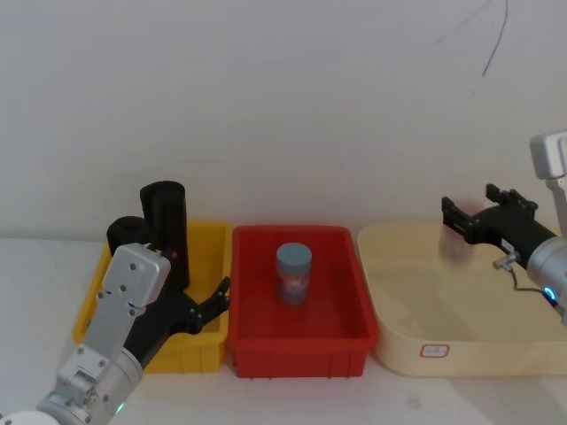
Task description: Pick up the garbage bag with the one hand and transfer it to the other hand.
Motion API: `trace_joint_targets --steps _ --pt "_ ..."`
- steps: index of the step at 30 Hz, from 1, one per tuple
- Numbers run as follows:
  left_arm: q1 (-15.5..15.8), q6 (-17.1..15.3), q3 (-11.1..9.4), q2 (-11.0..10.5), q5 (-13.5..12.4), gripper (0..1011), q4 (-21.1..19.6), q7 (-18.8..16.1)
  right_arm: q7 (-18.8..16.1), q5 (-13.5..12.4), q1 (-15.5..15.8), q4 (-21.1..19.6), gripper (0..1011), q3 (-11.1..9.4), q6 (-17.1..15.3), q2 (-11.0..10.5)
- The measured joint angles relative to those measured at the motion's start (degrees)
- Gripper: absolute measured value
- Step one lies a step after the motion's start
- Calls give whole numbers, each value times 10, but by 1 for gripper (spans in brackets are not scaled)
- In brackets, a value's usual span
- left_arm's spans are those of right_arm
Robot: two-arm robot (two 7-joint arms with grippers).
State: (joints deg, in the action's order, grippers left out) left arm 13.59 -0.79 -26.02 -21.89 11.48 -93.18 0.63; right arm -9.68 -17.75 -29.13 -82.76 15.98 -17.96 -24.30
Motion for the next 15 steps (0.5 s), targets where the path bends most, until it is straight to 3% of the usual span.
trace_joint_targets --steps 10,15 --pt "0 0 0 0 0 1001 0 0 16 1 18 8 1001 -18 -10 -4" --pt "0 0 0 0 0 1001 0 0 19 1 22 10 1001 -21 -12 -5"
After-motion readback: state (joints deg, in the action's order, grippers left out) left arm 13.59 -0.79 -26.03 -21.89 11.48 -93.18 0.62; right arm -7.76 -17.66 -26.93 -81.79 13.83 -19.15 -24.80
